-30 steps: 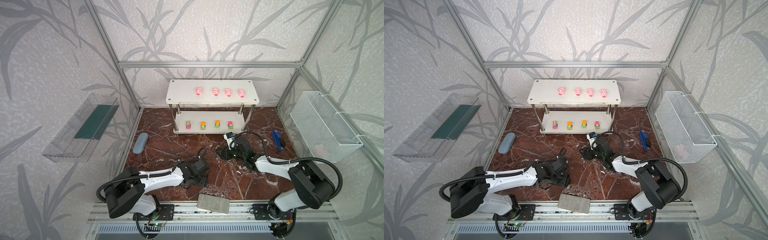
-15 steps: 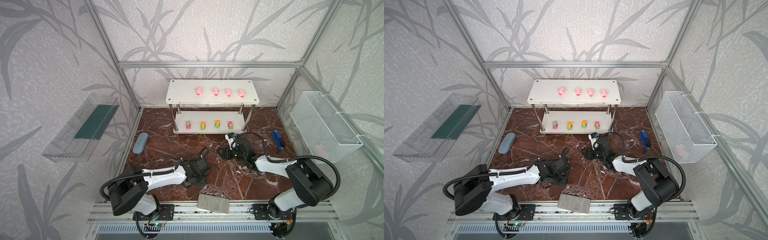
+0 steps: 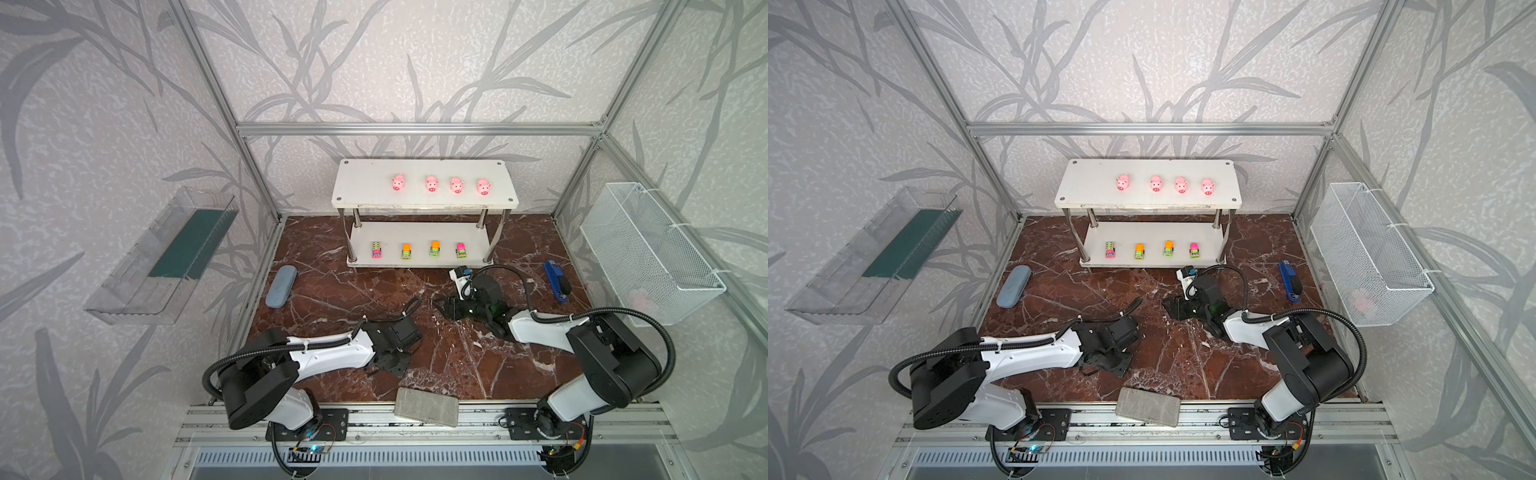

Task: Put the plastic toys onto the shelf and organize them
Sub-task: 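Lift the pink pig and carry it onto the top shelf with the left gripper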

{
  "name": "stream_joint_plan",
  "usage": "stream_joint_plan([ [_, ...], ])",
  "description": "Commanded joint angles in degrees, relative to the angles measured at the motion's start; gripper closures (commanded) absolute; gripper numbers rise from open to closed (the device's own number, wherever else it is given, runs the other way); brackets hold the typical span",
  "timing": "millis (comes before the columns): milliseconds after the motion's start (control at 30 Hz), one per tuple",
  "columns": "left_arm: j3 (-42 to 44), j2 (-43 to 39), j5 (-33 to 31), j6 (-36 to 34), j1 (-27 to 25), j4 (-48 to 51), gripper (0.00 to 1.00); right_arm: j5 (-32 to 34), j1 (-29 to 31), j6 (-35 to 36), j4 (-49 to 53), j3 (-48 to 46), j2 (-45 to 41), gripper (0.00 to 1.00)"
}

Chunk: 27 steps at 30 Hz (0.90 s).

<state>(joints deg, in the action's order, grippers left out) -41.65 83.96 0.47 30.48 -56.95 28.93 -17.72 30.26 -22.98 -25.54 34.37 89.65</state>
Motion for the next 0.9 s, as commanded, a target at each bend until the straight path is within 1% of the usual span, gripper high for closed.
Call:
stream_joint_plan([
  [0, 0.65, 0.42, -1.78, -0.67, -0.11, 0.45, 0.52, -0.74, -0.29, -0.59, -1.35, -0.27, 0.70, 0.38],
  [133, 1.47, 0.06, -2.22, -0.01, -0.17, -1.04, 0.52, -0.83, -0.40, -0.66, -1.44, -0.21, 1.04, 0.39],
  [300, 2.06, -0.19, -2.88, 0.54, -0.25, -1.00, 0.61, -1.08, -0.43, -0.83, -1.67, -0.01, 1.49, 0.38],
  [500, -0.95, -3.46, -4.10, -0.24, -0.27, 3.95, 0.64, -1.36, -0.40, -1.10, -1.71, 0.14, 1.85, 0.39],
  [633, -7.81, -6.36, -8.67, 0.06, -0.18, 13.52, 0.65, -1.68, -0.38, -1.21, -1.53, 0.35, 1.63, 0.39],
  [733, -14.76, -8.30, -12.90, -2.40, 0.62, 20.64, 0.65, -1.76, -0.45, -1.11, -1.36, 0.31, 1.42, 0.39],
  [800, -20.64, -9.57, -14.57, -4.41, 2.29, 23.98, 0.65, -1.84, -0.44, -1.19, -1.43, 0.42, 1.40, 0.39],
  [867, -27.02, -10.06, -14.05, -6.09, 5.49, 26.59, 0.65, -2.04, -0.40, -1.32, -1.48, 0.39, 1.49, 0.39],
])
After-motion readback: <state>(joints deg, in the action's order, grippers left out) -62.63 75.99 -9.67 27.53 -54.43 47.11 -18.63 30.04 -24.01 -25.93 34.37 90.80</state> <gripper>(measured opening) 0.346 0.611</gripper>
